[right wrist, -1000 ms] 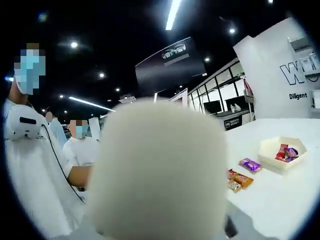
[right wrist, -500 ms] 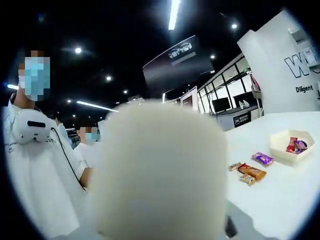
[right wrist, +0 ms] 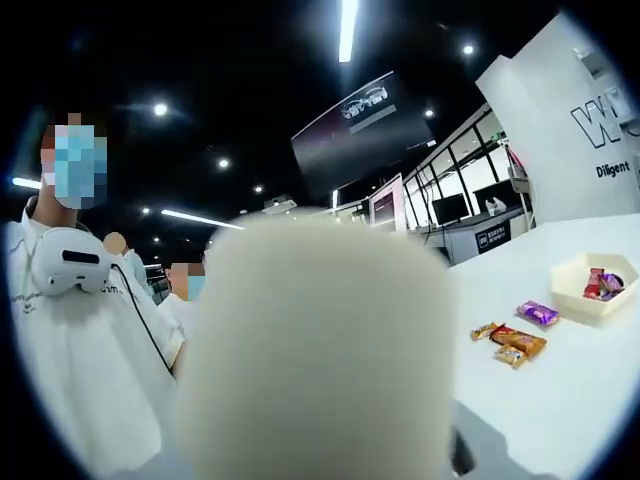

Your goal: Place the target food into the container with the food tongs after gripping and lifting it, then release it inside without dropping or visibly crushing the food.

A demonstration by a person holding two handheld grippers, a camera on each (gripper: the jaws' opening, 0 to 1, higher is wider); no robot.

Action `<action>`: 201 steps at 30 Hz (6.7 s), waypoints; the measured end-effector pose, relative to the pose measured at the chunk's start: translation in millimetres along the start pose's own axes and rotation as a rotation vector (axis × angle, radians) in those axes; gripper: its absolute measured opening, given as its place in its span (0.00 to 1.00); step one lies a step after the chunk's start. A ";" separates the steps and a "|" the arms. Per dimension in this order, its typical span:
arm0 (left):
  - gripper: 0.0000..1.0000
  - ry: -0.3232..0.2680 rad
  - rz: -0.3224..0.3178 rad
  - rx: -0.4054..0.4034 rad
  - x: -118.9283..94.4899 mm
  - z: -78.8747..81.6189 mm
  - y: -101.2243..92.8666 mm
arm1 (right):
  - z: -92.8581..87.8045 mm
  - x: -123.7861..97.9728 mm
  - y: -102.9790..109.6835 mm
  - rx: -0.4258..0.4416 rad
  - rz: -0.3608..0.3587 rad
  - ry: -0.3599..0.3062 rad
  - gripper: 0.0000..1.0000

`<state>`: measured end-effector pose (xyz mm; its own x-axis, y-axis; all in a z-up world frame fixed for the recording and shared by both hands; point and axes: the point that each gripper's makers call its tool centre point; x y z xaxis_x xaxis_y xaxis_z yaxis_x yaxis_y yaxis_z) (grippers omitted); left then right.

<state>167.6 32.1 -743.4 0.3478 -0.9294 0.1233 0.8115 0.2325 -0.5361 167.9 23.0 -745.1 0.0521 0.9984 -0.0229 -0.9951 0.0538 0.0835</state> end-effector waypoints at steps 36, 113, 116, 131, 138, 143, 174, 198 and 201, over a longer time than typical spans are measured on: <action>0.02 -0.032 -0.142 -0.104 -0.9 -3.1 -11.5 | 5.5 1.2 5.1 0.072 0.009 -0.106 0.21; 0.74 0.016 0.223 -0.075 -19.8 -15.7 37.3 | 9.2 0.0 -12.1 0.071 -0.100 -0.140 0.14; 0.73 0.006 0.252 -0.026 -25.5 -13.1 40.3 | 4.4 -1.8 -19.0 0.057 -0.123 -0.115 0.14; 0.94 -0.021 0.552 0.082 -59.4 -3.4 90.9 | -0.1 -6.2 -82.9 -0.023 -0.277 -0.013 0.13; 0.95 0.010 0.616 0.117 -69.1 -8.8 101.0 | -2.6 -2.3 -118.5 -0.048 -0.366 0.014 0.13; 0.94 0.018 0.616 0.122 -69.9 -11.4 100.1 | -8.3 1.4 -134.4 -0.048 -0.388 0.033 0.14; 0.92 0.023 0.643 0.116 -88.5 -17.8 95.4 | -46.0 49.7 -193.4 -0.073 -0.369 0.186 0.14; 0.90 0.040 0.654 0.115 -96.1 -18.4 96.4 | -77.2 54.2 -197.5 -0.182 -0.265 0.280 0.15; 0.90 0.043 0.660 0.116 -97.0 -17.7 97.4 | -76.8 54.7 -198.0 -0.210 -0.258 0.286 0.16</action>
<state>204.6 139.8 -822.4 0.7711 -0.5921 -0.2342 0.4812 0.7828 -0.3946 361.3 65.6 -839.4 0.3051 0.9058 -0.2939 -0.9497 0.2664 -0.1647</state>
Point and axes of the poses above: the point that each gripper's makers call its tool centre point, and the gripper's own axes: x roughly forward along the fingers, y roughly to its left, z roughly out of its top, and after that the axes turned 13 degrees about -x, right-handed
